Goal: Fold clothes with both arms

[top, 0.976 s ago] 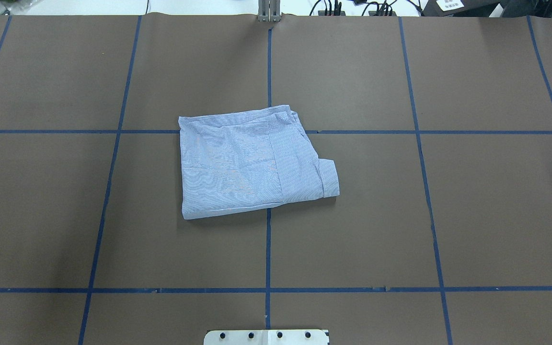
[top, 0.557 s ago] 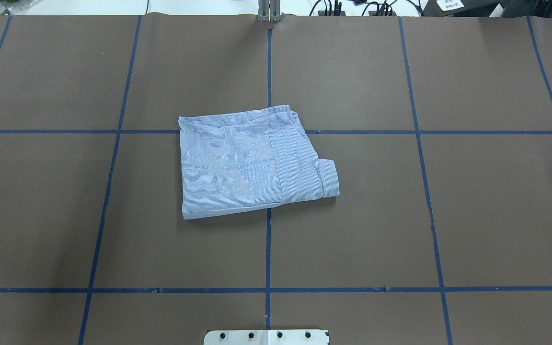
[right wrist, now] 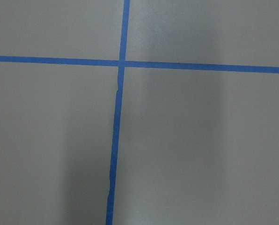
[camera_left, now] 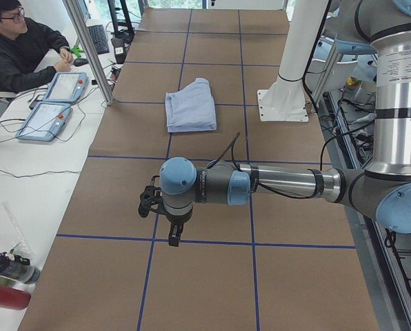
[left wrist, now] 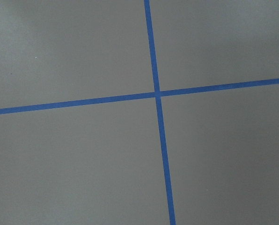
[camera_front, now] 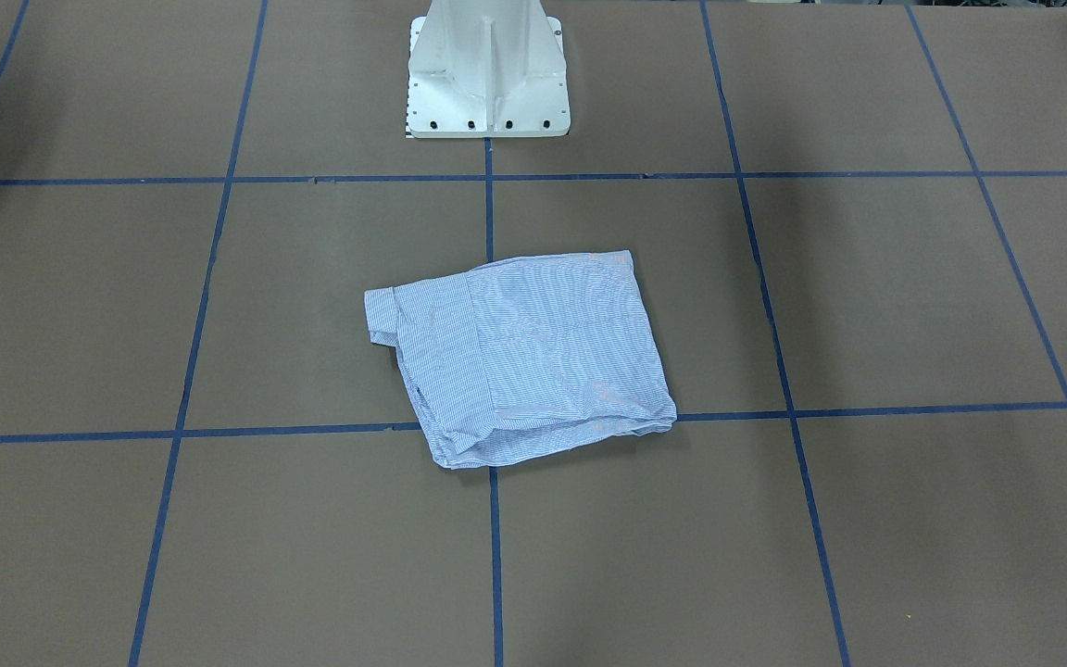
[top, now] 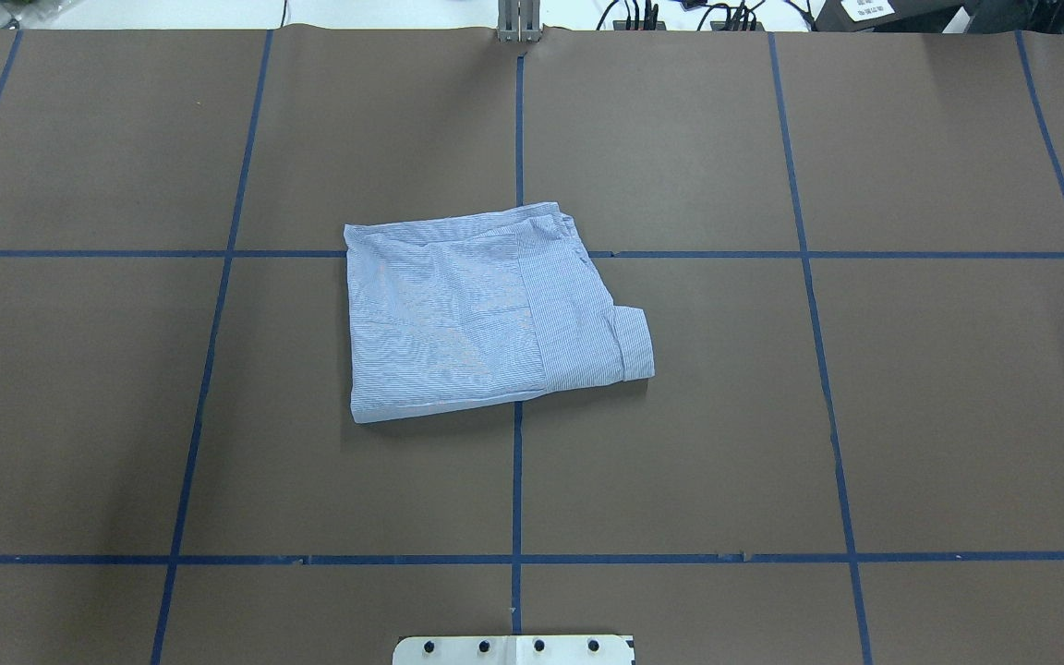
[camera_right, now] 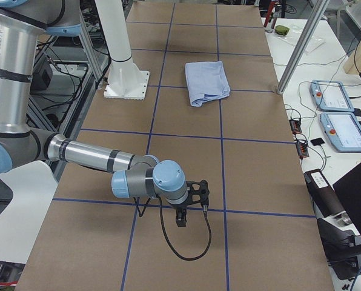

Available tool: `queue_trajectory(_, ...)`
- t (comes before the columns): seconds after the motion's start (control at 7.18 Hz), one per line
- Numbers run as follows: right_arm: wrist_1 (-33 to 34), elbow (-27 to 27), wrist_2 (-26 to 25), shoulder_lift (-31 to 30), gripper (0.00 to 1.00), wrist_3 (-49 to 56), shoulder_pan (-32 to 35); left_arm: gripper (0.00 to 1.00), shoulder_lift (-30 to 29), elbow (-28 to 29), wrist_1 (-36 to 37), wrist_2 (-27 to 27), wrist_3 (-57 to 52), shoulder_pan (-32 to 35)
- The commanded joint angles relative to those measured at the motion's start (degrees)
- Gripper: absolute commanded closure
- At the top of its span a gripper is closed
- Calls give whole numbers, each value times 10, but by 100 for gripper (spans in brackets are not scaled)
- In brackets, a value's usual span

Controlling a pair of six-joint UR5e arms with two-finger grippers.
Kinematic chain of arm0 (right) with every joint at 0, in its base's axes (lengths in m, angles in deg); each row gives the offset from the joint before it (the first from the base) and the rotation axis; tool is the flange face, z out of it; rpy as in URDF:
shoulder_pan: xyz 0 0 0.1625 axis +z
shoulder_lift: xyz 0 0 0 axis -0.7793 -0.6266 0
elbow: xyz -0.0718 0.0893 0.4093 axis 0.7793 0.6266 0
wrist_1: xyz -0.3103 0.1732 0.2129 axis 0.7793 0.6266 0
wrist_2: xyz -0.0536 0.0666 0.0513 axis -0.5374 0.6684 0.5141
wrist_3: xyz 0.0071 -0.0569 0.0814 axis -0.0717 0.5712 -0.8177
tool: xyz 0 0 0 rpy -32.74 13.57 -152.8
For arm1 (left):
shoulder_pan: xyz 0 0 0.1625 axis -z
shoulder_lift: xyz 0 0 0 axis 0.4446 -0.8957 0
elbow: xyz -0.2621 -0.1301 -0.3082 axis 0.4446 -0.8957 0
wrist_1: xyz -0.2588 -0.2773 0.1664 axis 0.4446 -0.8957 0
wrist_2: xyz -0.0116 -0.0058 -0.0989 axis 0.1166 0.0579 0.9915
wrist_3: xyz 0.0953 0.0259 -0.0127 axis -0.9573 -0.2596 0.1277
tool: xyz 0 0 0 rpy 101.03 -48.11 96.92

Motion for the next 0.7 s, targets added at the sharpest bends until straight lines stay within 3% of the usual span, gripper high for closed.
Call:
queue_trajectory(0.0,0,0,-1,0,0,0,0,0,-1,0,0,0,0,0)
queue_trajectory(0.56,0,0,-2,-3,0,-1,0,0,-1,4,-17,-1,0,0)
